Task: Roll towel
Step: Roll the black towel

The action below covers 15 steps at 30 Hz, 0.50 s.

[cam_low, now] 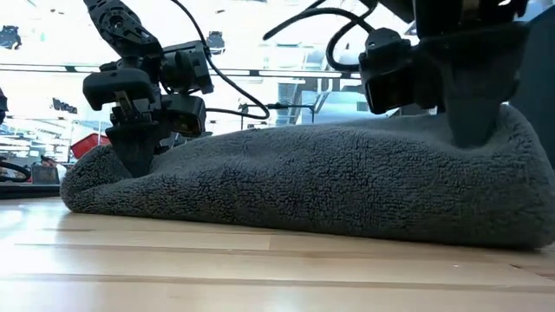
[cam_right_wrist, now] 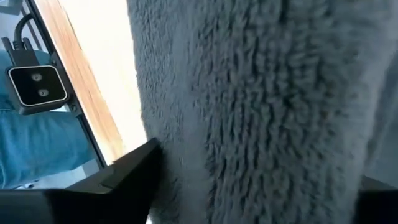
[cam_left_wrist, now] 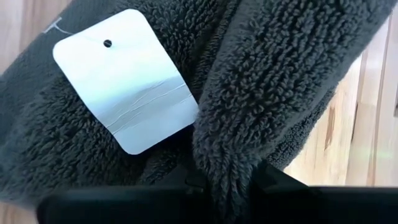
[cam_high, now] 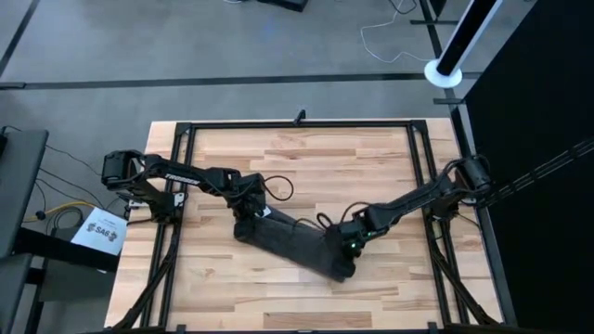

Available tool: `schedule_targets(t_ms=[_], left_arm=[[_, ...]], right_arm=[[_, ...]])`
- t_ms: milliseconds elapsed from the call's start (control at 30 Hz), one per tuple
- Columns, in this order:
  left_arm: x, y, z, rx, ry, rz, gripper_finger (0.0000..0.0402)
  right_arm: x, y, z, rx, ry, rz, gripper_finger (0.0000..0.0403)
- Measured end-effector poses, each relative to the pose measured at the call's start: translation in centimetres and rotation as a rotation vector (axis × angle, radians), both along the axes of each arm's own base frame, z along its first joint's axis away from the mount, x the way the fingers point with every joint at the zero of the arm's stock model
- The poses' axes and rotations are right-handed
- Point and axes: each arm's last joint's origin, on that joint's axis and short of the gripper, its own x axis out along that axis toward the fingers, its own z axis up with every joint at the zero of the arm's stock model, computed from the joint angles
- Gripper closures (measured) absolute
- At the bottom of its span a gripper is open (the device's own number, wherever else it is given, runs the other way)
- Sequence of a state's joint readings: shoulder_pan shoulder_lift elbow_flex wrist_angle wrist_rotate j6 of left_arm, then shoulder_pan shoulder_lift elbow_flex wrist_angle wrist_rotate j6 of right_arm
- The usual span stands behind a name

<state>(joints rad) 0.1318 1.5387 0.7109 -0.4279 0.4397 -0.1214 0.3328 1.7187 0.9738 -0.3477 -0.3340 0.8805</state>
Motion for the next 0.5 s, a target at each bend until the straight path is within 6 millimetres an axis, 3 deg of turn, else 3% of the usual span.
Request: schedule_targets(t_ms=[100, 233, 500], left_arm=[[0.0, 0.0, 0.1, 0.008, -0.001, 0.005, 0.0377], [-0.4, 0.1, 0.8, 0.045, -0.014, 0.018, 0.0377], [-2.0, 1.3, 4.9, 0.323, -0.164, 0.087, 0.0377]], right_arm=[[0.4, 0.8, 0.0, 0.005, 0.009, -0.005, 0.0211], [0.9, 0.9, 0.7, -0.030, -0.023, -0.015, 0.0359], [-0.8, -2.9, 4.7, -0.491, 0.139, -0.031, 0.0363]])
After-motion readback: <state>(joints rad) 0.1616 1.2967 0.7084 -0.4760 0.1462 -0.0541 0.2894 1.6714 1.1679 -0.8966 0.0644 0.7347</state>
